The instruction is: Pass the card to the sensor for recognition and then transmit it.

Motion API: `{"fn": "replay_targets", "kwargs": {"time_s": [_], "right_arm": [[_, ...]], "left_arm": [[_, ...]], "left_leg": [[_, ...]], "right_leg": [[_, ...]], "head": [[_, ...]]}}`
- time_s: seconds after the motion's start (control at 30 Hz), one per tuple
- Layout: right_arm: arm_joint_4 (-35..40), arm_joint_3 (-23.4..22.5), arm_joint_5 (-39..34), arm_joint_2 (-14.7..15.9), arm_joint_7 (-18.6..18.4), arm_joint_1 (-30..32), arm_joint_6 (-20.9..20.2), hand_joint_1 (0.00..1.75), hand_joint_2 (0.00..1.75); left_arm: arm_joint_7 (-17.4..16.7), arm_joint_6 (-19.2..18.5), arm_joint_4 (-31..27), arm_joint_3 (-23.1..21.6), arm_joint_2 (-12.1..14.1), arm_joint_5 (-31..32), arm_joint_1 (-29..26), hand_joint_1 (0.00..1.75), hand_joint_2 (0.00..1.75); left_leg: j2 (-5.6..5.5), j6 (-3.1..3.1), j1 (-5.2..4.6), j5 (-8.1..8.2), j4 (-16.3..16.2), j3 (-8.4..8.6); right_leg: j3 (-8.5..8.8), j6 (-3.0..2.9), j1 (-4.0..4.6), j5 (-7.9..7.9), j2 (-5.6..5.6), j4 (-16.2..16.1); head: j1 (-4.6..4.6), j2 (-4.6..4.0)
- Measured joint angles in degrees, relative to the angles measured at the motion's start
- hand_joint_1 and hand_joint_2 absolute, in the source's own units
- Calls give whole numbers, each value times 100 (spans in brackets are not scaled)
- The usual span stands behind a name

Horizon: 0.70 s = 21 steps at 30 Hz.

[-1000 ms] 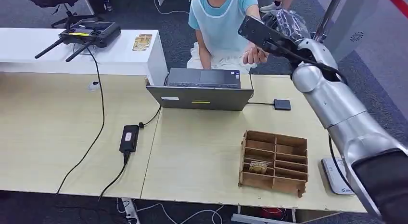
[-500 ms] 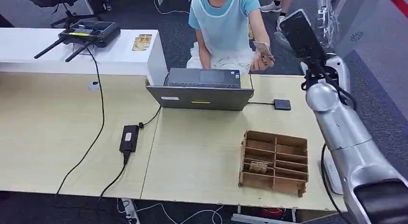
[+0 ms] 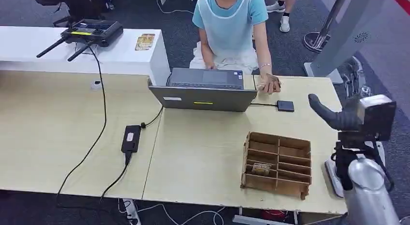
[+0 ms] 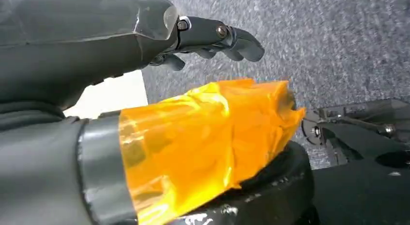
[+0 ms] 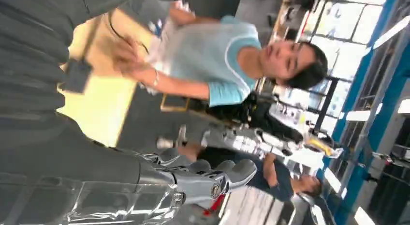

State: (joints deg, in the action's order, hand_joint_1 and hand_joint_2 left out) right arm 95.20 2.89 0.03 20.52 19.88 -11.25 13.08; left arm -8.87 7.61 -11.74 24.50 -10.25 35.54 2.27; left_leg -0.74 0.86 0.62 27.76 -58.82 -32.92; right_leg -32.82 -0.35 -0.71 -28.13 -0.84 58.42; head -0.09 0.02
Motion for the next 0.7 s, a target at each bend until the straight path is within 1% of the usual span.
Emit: {"fn": "replay_targets", "kwargs": {"time_s": [0.07,0.17,0.2,0.3,0.37,0.47,0.57,0.7], "right_arm": [[266,-229,-117,-22,310,523,-62,0,175],[728,-523,41,-316,912,1093,181,0,175],[861,-579,88,-414,1013,1240,218,0,175],[1124,-689,329,-583,1092,1504,353,0,175],[1267,-713,423,-656,1142,1628,360,0,175],[1444,-707,281,-754,1155,1763,86,0,175],[1507,-639,106,-807,1121,1768,-179,0,175],[1503,-515,-31,-824,1035,1710,-378,0,175]], "left_arm": [[-39,-26,0,83,-2,-44,2,0,0],[105,-65,0,194,-9,-140,-2,0,0],[140,-81,0,230,-15,-153,-1,0,0],[175,-92,0,297,-41,-177,0,0,0],[160,-39,0,352,-50,-192,0,0,0],[153,70,0,382,-48,-190,2,0,0],[153,129,0,391,-50,-127,8,0,0],[164,168,0,391,-50,-101,11,0,0]], "left_leg": [[5,-1,0,1,0,-2],[8,-1,1,1,2,-1],[9,0,0,1,2,0],[22,1,1,0,3,3],[22,1,1,-1,3,3],[26,3,1,-3,3,4],[26,3,0,-3,3,4],[26,3,-1,-3,3,4]], "right_leg": [[-3,0,0,-1,3,0],[-7,-1,0,-2,7,0],[-7,-1,0,-2,9,0],[-8,-3,0,-1,19,1],[-7,-3,1,0,21,2],[-6,-4,0,3,24,3],[-5,-5,0,5,24,3],[-4,-5,-1,5,24,3]], "head": [[2,0],[0,0],[-2,0],[0,0],[0,-2],[0,-2],[-2,-2],[-2,-2]]}}
